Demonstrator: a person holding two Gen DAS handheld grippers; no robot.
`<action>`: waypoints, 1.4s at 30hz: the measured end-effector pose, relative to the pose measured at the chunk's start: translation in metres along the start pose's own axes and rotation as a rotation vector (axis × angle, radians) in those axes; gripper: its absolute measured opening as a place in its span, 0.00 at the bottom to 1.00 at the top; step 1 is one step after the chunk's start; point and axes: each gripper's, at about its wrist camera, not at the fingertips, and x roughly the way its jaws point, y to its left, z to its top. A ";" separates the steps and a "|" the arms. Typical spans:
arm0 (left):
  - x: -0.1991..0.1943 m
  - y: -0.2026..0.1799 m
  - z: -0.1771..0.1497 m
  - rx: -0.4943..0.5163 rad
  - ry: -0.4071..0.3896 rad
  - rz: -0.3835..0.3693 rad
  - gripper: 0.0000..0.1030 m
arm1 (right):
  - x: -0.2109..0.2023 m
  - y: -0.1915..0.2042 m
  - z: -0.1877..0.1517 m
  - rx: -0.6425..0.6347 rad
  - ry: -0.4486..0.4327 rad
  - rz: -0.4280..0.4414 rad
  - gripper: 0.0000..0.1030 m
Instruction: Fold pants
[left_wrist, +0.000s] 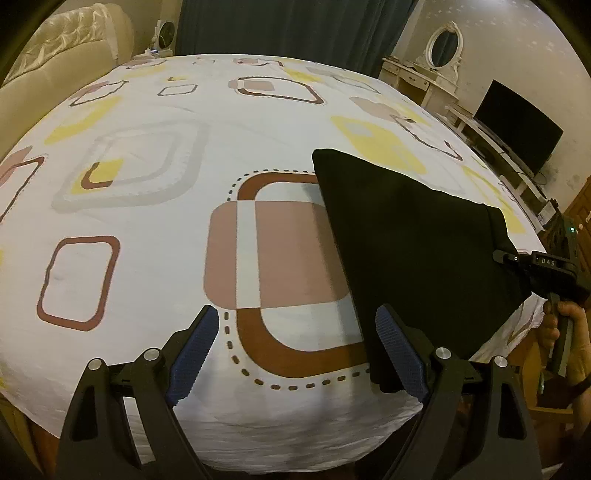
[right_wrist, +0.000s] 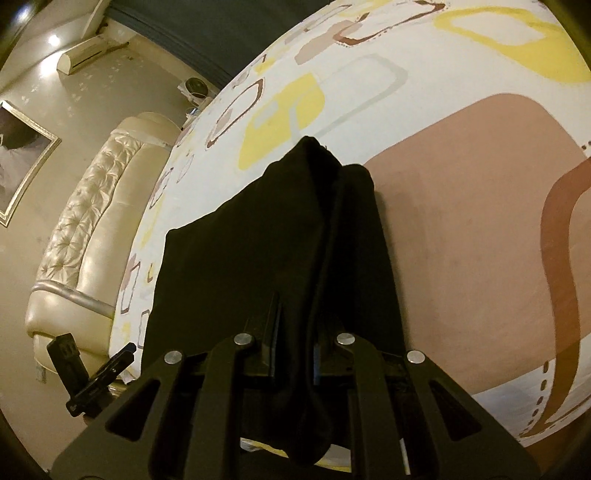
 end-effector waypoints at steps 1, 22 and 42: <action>0.002 -0.001 0.000 -0.003 0.003 -0.003 0.83 | 0.000 0.000 0.000 -0.002 0.001 0.001 0.11; 0.023 0.014 0.005 -0.111 0.107 -0.278 0.83 | -0.073 -0.044 -0.014 0.149 -0.091 0.078 0.63; 0.066 -0.035 0.003 -0.104 0.186 -0.369 0.48 | -0.019 -0.044 -0.036 0.139 0.039 0.155 0.40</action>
